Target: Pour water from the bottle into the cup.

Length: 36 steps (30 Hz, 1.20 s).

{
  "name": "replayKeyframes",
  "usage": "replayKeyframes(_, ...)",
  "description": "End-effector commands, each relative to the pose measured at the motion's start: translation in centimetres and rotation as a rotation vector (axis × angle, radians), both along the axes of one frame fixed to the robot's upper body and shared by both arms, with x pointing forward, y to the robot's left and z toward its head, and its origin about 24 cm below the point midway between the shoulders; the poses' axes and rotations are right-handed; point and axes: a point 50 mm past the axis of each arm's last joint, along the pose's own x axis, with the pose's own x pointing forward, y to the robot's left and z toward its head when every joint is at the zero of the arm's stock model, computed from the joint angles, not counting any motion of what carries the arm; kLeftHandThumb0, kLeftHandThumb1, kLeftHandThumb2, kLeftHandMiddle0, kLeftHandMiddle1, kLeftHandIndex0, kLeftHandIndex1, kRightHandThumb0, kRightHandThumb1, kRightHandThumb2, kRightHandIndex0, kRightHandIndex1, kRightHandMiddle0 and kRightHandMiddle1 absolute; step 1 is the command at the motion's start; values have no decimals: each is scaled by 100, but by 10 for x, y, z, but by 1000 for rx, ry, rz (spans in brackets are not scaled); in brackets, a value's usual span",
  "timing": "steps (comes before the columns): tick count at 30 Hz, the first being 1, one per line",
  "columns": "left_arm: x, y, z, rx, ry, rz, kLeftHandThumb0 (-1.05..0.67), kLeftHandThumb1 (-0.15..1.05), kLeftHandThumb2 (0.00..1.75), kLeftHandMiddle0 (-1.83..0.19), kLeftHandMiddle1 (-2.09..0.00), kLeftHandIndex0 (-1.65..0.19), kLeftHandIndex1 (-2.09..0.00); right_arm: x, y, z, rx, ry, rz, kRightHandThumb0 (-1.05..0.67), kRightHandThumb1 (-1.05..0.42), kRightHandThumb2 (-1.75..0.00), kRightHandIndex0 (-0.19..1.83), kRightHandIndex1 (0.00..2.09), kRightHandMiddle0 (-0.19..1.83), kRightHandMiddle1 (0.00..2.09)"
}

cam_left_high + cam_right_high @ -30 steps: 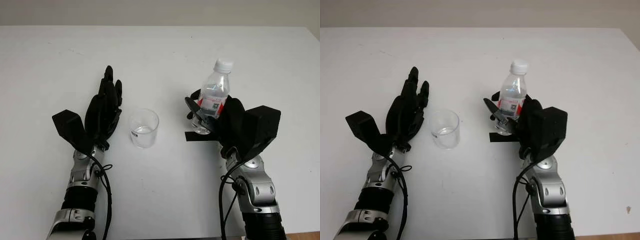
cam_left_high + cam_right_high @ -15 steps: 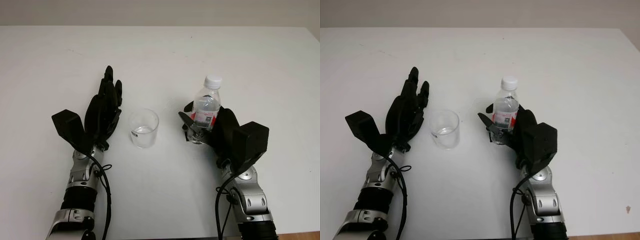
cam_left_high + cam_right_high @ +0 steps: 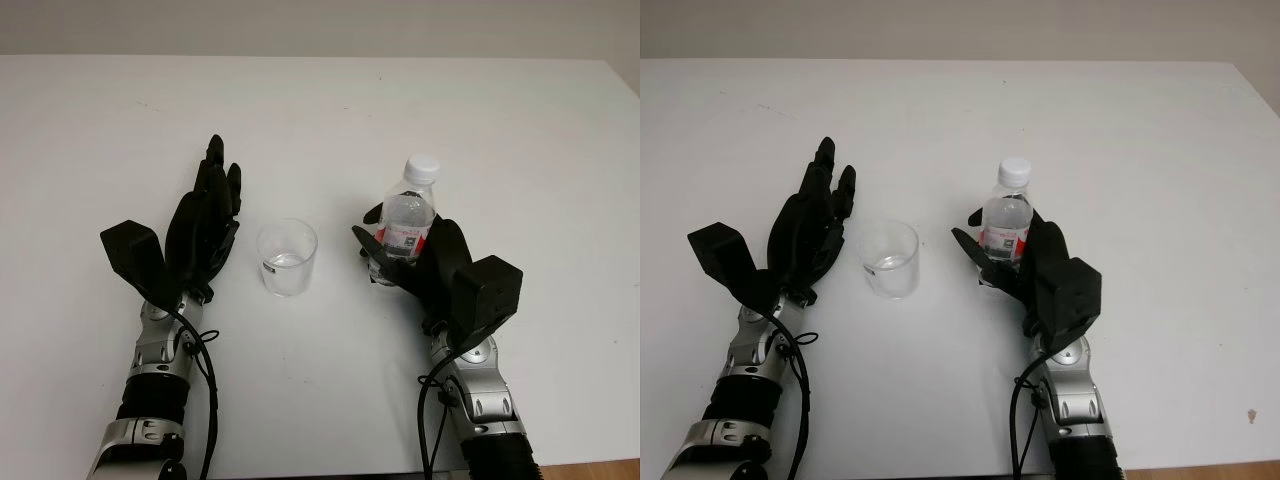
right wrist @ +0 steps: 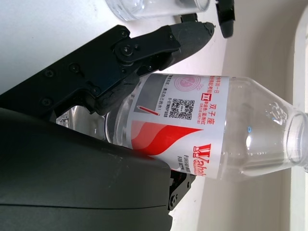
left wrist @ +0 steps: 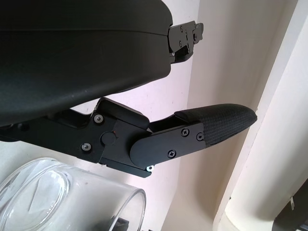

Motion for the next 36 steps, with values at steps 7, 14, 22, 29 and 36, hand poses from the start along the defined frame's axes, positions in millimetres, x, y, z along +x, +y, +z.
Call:
replayKeyframes(7,-4,4,-5,-2,21,6,-84,105,69,16,-5,19,-3,-14,-14,-21,-62,127,101,-71,-96,-5,-1,67,-8,98)
replayKeyframes(14,-4,4,-5,1,23,6,-84,105,69,16,-5,19,-4,-27,-22,-15,-81,146,164,-80,-91,-5,-10,5,-13,33)
replayKeyframes(22,-3,4,-4,3,22,4,-84,105,69,16,-5,19,-3,-36,-29,-10,-43,169,151,-84,-89,-5,-18,3,-14,18)
replayKeyframes(29,-2,4,-4,-2,24,5,-84,105,69,15,-6,18,-4,-40,-39,-5,-71,116,132,-93,-90,-6,-19,0,-19,0)
replayKeyframes(36,-1,3,-4,-1,24,3,-85,105,68,15,-6,19,-4,-33,-43,1,-67,25,48,-101,-93,-6,-19,0,-19,0)
